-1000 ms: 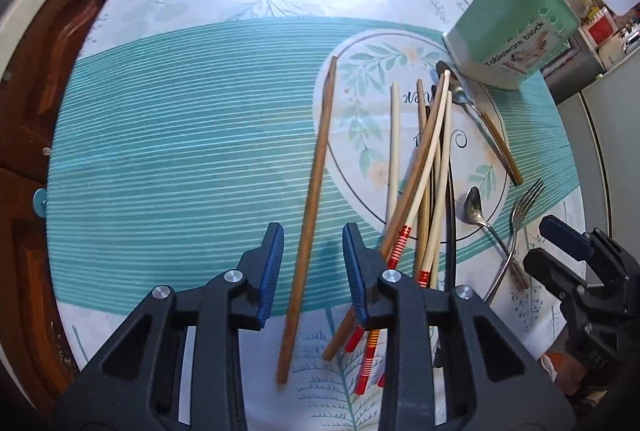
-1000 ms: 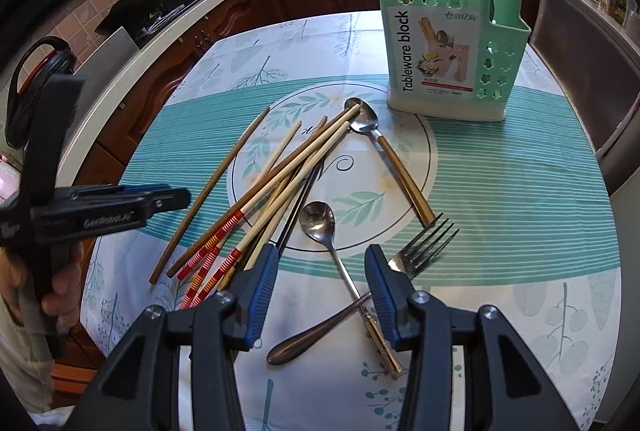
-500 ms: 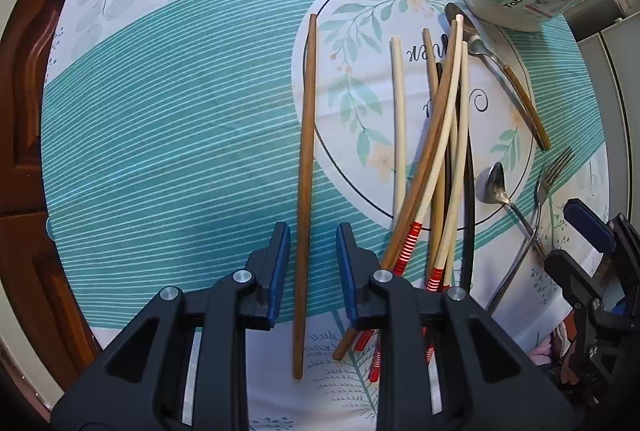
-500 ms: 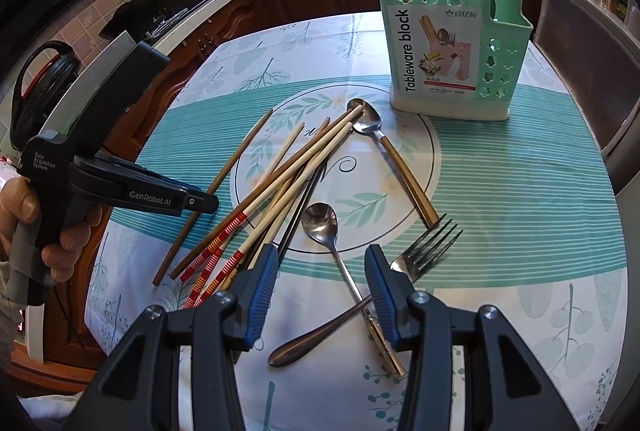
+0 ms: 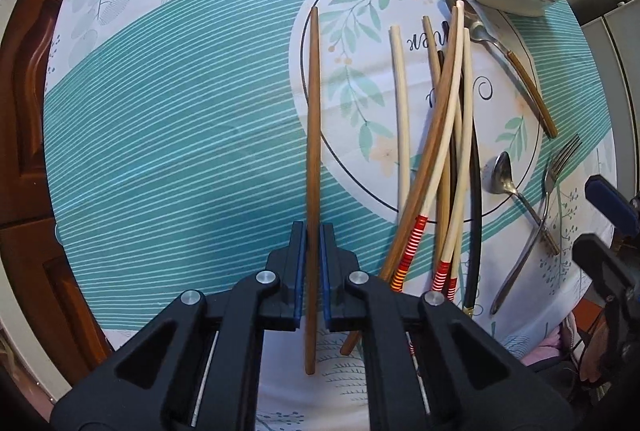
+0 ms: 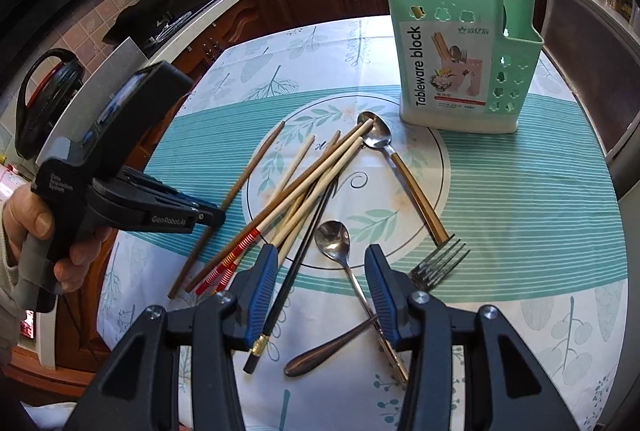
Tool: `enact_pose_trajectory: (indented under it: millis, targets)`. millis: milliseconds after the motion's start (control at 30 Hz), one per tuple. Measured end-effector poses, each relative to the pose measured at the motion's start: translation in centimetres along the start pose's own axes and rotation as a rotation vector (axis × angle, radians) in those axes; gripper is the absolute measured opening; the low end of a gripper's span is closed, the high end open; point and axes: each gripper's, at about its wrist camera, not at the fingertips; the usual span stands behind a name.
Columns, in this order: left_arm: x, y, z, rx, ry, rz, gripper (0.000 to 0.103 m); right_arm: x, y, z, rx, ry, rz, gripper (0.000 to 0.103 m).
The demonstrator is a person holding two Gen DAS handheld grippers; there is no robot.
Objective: Organize utensils
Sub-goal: 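Grasp a brown wooden chopstick with the left tool, then grasp a light wooden chopstick with the right tool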
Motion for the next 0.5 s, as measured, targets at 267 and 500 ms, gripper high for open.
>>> enact_pose_trajectory:
  millis: [267,500]
  targets:
    - [-1.5,2.5,-0.4,0.012,0.062,-0.092,0.004,1.5,-2.5,0.4,-0.055,-0.104,0.116,0.045]
    - [-3.8,4.3,-1.5,0.048,0.084,-0.146,0.004,2.9,-5.8,3.8,-0.142,-0.135,0.265,0.023]
Point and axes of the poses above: each gripper's, at about its wrist camera, not at the fingertips, and z roughly the way its jaws point, x to its right, y to its underside, and after that the axes turned 13 degrees about -y, right-handed
